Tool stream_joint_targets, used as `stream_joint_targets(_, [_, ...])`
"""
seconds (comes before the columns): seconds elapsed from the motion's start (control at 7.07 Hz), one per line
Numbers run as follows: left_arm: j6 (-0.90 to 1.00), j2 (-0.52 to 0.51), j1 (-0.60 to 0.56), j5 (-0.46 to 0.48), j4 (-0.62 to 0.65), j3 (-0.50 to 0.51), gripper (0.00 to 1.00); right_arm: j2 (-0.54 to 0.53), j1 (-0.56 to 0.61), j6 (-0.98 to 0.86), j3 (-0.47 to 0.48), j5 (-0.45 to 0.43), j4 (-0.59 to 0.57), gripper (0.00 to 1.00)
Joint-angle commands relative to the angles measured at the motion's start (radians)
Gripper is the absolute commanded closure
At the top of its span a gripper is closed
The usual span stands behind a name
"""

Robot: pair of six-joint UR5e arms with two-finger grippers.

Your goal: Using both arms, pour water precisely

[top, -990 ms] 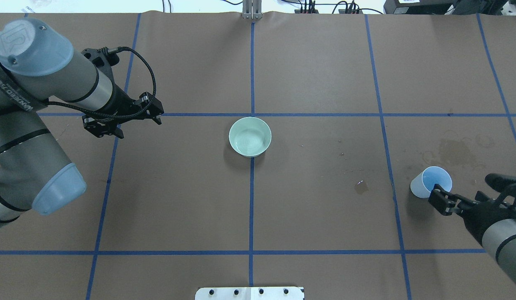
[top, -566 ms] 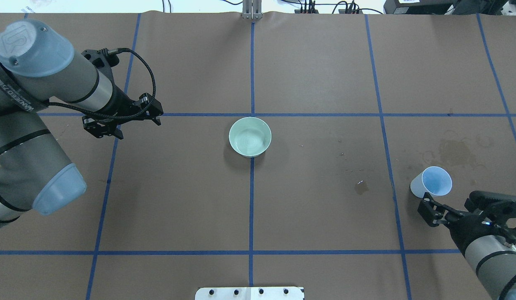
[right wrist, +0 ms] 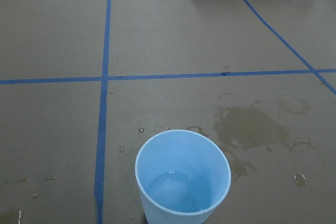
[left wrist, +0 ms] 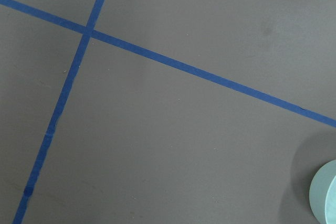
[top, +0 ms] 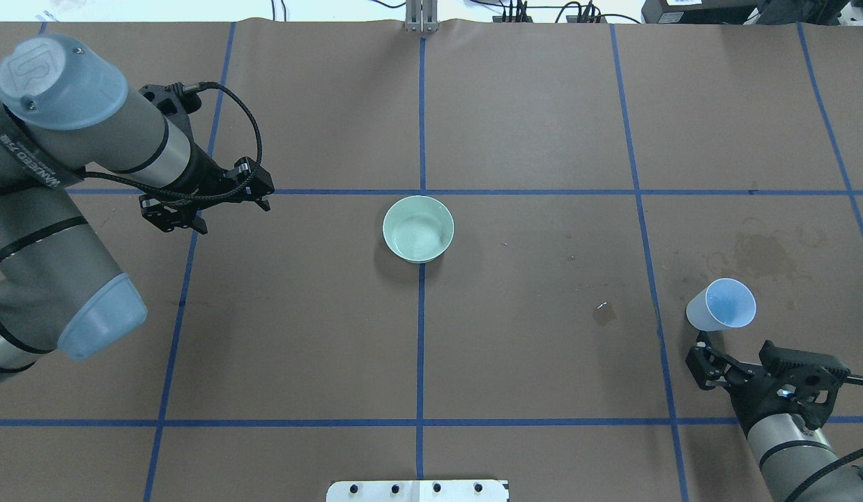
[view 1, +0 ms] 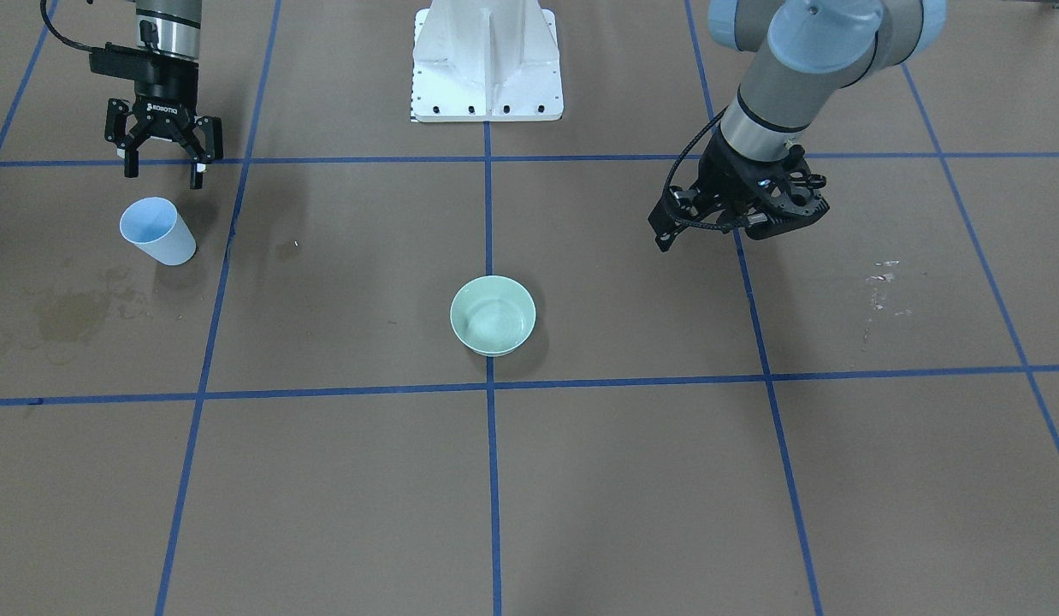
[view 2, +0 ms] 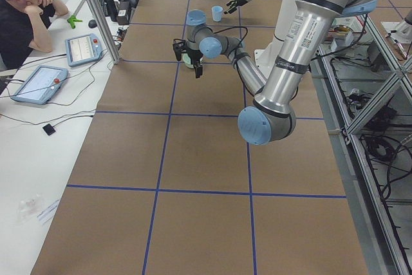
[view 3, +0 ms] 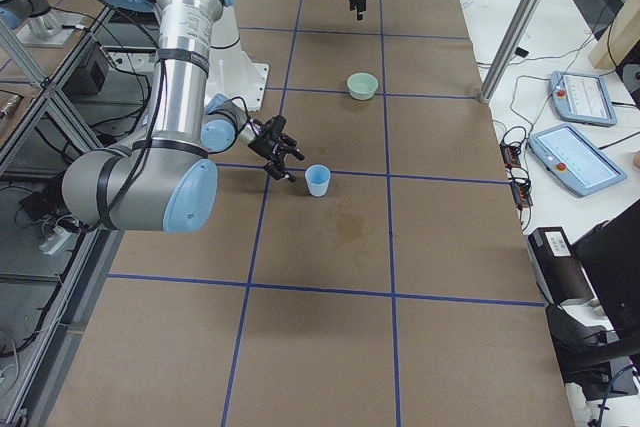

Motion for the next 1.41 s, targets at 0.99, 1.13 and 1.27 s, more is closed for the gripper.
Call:
stream_joint_targets(0.99, [0.000, -0.004, 0.002, 0.000, 0.000, 0.015, 0.00, 0.057, 0.014, 0.028, -0.147, -0.090, 0.001, 0.01])
stream_joint_targets(1.13, [-0.002, -0.005, 0.002, 0.000, -0.002, 0.020, 0.00, 0.057, 0.019, 0.025, -0.150, -0.090, 0.003, 0.01])
stream_joint_targets(1.27, [0.000, -0.005, 0.002, 0.000, -0.002, 0.022, 0.00, 0.057, 0.025, 0.022, -0.150, -0.092, 0.003, 0.01])
